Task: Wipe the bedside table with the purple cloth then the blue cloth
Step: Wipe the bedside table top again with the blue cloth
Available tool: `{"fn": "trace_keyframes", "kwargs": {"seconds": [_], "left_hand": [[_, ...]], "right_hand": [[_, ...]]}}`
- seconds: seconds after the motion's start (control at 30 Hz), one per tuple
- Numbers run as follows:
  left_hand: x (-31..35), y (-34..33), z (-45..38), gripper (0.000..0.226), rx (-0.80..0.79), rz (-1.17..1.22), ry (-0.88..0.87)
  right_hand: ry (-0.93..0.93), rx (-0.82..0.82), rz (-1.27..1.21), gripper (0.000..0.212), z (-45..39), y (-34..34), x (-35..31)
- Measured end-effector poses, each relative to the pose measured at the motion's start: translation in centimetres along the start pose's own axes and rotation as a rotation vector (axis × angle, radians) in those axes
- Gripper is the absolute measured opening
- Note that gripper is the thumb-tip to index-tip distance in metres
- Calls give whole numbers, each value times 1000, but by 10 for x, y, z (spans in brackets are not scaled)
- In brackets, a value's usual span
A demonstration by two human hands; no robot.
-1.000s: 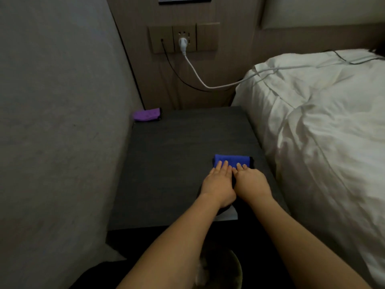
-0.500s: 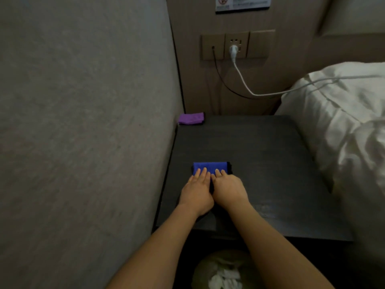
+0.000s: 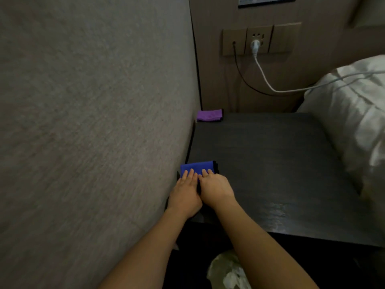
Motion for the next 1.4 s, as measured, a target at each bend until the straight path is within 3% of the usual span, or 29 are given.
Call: {"fn": "trace_keyframes", "kwargs": {"seconds": [0.43, 1.07, 1.4], "left_hand": [[27, -6, 22, 69, -42, 40, 19], [243, -36, 30, 68, -144, -6, -305], [302, -42, 34, 68, -159, -54, -396]], "right_hand": [[36, -29, -19, 48, 32, -1, 16], [-299, -36, 44, 50, 170, 16, 188], [-389, 5, 51, 54, 208, 20, 233]]}}
Point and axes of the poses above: each hand's wrist, its own z-axis away from the middle knuckle, its own y-axis out of the back of the hand, x = y × z, the point moved 3 cm from there along -z, towards the middle knuckle, and after that the axes turned 8 degrees about y, right-handed, at the moved point
